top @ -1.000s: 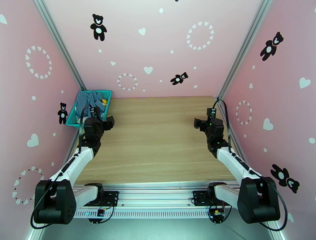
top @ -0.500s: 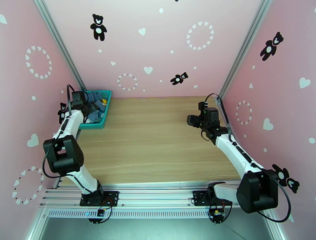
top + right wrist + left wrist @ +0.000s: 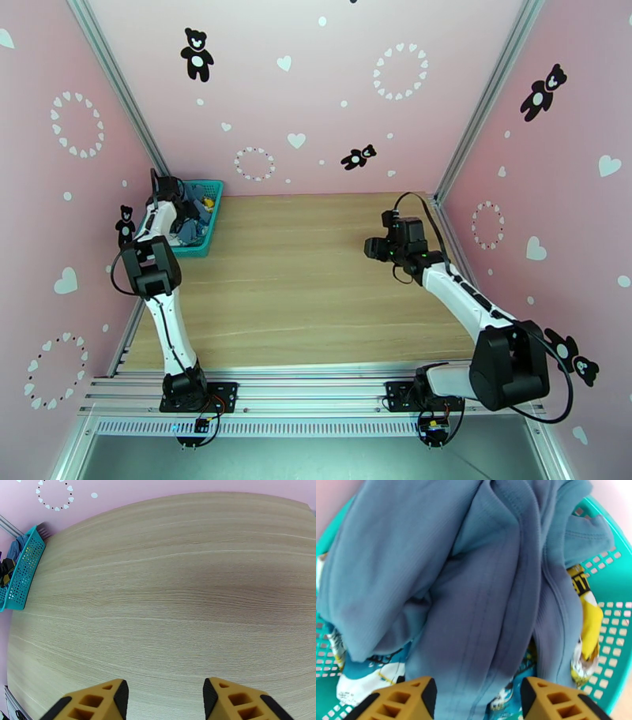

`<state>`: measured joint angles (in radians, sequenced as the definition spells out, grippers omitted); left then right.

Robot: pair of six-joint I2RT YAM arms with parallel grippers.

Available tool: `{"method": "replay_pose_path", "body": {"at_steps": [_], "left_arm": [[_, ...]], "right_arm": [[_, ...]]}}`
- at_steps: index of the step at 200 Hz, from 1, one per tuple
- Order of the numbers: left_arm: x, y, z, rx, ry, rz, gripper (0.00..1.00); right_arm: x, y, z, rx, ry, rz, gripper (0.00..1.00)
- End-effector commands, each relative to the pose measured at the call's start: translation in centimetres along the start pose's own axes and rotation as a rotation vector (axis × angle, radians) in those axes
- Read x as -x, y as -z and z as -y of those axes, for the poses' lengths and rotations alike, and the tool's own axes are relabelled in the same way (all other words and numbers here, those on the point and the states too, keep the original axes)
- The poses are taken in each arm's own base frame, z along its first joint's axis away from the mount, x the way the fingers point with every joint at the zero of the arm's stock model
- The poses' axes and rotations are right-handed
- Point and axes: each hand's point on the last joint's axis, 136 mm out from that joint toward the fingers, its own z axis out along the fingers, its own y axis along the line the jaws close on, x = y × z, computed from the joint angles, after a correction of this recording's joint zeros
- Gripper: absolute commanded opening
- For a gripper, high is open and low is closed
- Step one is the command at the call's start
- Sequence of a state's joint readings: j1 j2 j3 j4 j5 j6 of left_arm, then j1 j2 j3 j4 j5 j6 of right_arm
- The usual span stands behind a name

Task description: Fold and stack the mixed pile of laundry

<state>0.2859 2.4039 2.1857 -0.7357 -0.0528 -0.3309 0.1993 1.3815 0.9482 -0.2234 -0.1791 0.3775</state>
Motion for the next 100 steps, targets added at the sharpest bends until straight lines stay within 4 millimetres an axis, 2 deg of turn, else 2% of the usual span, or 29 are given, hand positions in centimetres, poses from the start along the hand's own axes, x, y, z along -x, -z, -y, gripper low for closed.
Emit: {"method": "replay_pose_path", "body": {"at_steps": [1,14,38,56,89,100], "left_arm": [[0.8,0.0,-0.2,0.017,0.039,0.001,0.59],[0.8,-0.4,-0.3,0.033,0.037,-0.003,0.56],[0.6,-0.9,-0.2,0.049,0.022,-0.010,0.44],[0.6,-0.9,-0.2,0.055,0.021,-0.024,0.29],[1.7,0.5,0.6,0.022,0.015,0.015,0.03],[2.4,1.3,1.0,0.003,0.010,0.035,0.00]], "right_arm": [[0.0,-0.4,-0.6,0.025,0.010,-0.019,0.52],[0.0,-0.6,-0.7,0.033,0.008,-0.025,0.52],[-0.1,-0.6,-1.0,0.049,0.009,-0.031,0.51],[0.1,-0.5,-1.1,0.050,0.012,-0.029,0.51],[0.1,-0.4,-0.9,0.041,0.022,-0.033,0.50],[0.0,-0.4,-0.9,0.038,0.022,-0.036,0.50]]}}
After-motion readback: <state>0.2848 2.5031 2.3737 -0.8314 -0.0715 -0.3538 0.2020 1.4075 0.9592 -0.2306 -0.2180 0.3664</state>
